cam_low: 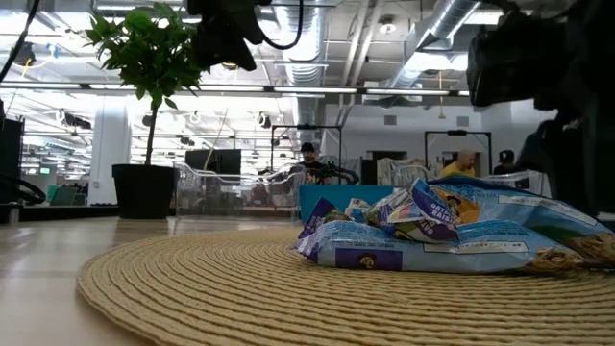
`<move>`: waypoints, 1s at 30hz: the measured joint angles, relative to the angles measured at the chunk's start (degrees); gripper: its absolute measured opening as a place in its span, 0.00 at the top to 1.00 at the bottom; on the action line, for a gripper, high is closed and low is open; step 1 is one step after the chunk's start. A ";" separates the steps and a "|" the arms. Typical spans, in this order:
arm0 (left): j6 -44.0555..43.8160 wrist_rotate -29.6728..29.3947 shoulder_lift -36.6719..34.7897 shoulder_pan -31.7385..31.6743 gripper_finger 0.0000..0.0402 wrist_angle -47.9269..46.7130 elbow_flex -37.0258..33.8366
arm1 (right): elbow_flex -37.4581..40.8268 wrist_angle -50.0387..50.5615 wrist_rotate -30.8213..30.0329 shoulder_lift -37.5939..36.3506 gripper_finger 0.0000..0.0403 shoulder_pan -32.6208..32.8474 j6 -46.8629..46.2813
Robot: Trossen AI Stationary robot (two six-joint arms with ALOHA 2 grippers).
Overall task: Pick and place Granola Bars by type
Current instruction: Put the orange granola bar into the blue bin
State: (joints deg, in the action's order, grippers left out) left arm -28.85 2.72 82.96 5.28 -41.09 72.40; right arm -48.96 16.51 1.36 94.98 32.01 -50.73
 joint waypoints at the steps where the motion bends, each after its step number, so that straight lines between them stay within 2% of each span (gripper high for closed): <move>1: 0.22 0.00 0.00 0.00 0.56 -0.01 0.00 | -0.32 -0.08 0.10 0.70 0.53 -0.31 0.40; 13: 0.64 -0.02 0.00 0.00 0.56 -0.25 0.00 | -8.86 1.03 1.57 7.37 0.54 -3.29 8.84; 17: 0.62 -0.02 0.00 0.00 0.56 -0.24 0.00 | -10.97 3.22 2.67 10.23 0.58 -4.29 9.30; 20: 0.62 -0.03 0.00 0.00 0.56 -0.23 0.00 | -12.01 3.57 4.07 11.21 0.65 -4.79 10.09; 24: 0.62 -0.04 0.00 0.00 0.56 -0.28 0.00 | -12.59 4.02 4.47 11.20 0.80 -5.08 10.81; 30: 0.64 -0.04 0.00 0.00 0.56 -0.22 0.00 | -12.58 4.73 4.37 9.08 0.97 -5.62 10.79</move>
State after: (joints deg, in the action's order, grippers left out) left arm -28.21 2.68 82.96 5.28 -41.31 72.40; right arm -61.54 21.23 5.74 104.07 26.39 -39.94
